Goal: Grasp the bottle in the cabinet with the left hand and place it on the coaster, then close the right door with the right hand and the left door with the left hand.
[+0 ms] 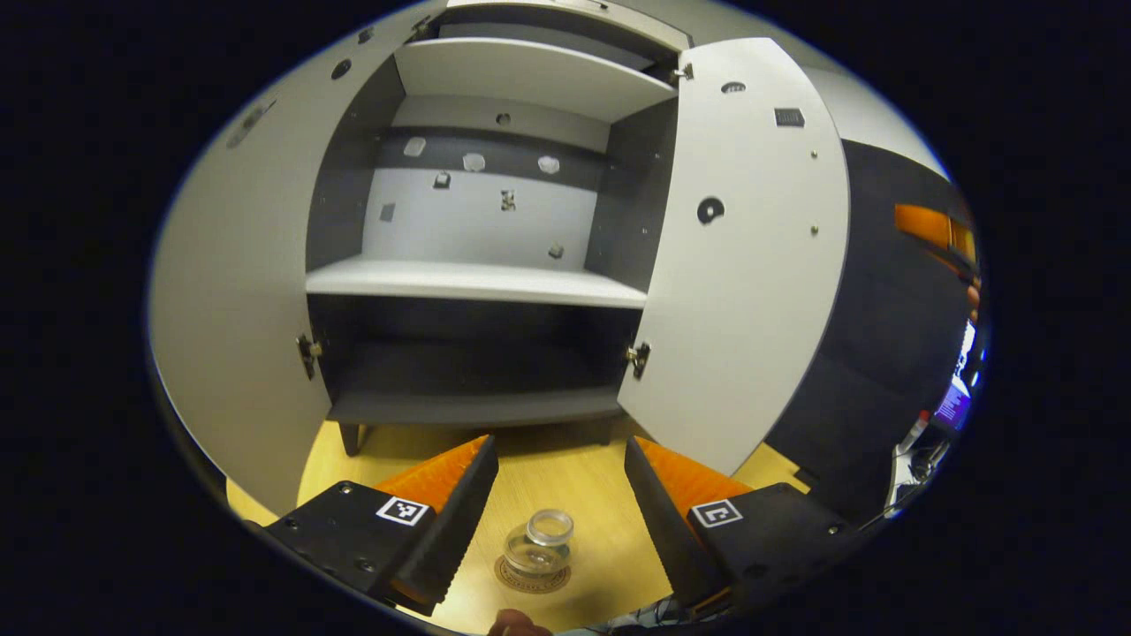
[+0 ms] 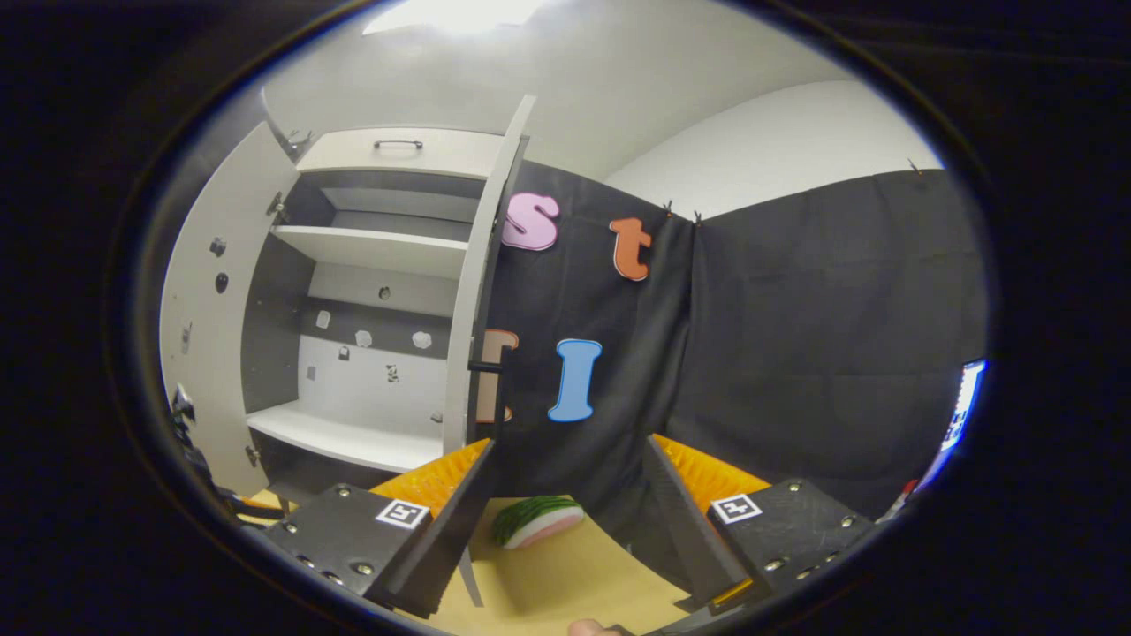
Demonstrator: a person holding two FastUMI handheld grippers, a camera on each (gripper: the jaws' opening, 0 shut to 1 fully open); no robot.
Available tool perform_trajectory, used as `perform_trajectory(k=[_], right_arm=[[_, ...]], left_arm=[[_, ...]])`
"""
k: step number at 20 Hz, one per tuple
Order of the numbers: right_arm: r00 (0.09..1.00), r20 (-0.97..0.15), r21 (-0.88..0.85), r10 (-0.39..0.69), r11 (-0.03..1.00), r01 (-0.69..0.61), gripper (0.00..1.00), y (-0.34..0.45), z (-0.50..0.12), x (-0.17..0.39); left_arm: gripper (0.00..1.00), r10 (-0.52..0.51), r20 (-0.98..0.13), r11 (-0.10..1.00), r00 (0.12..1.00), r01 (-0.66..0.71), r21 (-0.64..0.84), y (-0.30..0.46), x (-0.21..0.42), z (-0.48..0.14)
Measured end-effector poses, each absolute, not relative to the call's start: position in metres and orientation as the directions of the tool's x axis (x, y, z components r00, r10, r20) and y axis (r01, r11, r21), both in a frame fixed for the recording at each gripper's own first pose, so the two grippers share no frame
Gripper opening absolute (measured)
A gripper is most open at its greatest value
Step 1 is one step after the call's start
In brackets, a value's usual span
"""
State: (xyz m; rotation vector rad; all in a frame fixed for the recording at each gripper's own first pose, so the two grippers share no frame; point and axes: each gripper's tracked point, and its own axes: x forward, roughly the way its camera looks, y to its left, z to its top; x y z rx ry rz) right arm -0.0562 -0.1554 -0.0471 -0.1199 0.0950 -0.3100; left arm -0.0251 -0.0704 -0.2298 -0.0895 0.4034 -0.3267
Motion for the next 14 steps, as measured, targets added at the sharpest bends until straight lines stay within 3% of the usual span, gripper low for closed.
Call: perform_trajectory(k=[7, 14], right_arm=[[0.966, -0.049, -0.122, -0.253, 0.962, 0.246, 1.00, -0.151, -0.037, -0.016], [0.981, -0.068, -0.085, -0.179, 0.981, 0.173, 0.98, -0.138, -0.039, 0.009]], left_arm=[[0.95, -0.177, -0.192, 0.984, 0.965, 0.169, -0.053, -0.036, -0.016, -0.083], [0.94, -0.015, -0.120, 0.999, 0.993, 0.010, -0.046, 0.015, -0.039, -0.030]])
